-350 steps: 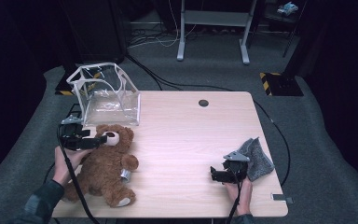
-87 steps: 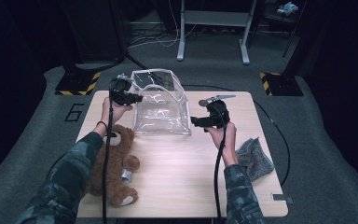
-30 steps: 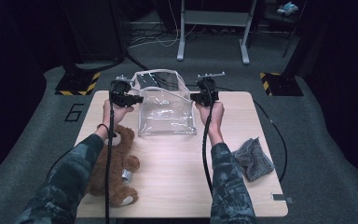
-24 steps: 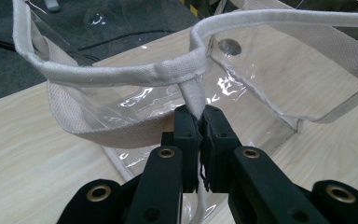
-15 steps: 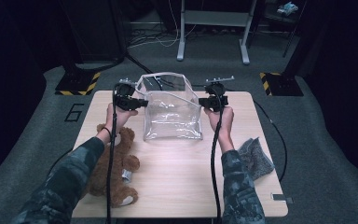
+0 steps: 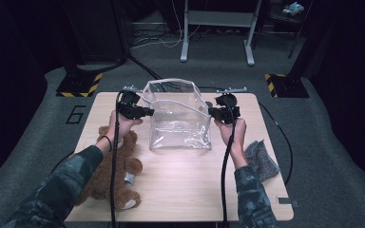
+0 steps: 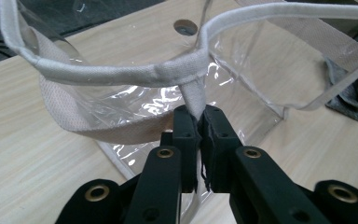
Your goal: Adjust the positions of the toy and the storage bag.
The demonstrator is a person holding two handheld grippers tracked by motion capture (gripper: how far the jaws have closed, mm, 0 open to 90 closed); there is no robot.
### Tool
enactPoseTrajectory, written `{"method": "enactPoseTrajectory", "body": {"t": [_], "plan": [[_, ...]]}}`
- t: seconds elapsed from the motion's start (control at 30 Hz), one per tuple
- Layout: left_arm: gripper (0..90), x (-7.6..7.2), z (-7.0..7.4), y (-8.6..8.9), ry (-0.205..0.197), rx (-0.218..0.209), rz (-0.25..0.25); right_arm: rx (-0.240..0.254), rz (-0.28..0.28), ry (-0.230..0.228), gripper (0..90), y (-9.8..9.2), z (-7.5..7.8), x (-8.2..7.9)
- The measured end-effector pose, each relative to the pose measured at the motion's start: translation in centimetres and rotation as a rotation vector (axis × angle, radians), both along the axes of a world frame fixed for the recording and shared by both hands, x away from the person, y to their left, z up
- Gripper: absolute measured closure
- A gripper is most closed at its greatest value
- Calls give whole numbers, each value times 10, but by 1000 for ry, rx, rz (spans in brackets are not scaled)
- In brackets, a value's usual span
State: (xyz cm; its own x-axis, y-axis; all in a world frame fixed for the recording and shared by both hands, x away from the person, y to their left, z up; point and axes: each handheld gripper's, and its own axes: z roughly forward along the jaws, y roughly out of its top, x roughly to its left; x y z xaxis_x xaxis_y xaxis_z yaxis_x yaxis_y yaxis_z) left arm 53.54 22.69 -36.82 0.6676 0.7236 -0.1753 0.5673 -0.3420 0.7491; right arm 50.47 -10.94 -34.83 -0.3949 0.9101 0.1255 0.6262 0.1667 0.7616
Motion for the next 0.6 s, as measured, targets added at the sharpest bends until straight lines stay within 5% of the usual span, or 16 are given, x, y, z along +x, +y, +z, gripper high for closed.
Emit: {"method": "enactPoseTrajectory", "body": {"t": [0.13, 0.3, 0.5, 0.6], "plan": [[643, 0, 8, 8, 1, -20, 2, 2, 2, 2, 842, -2, 1, -2], [408, 1, 23, 20, -18, -67, 55, 17, 25, -7, 689, -4, 3, 3], [328, 14, 32, 34, -18, -111, 163, 11, 28, -23, 598, -7, 8, 16], [312, 27, 30, 35, -10, -94, 221, 7, 32, -17, 588, -4, 10, 24]]}}
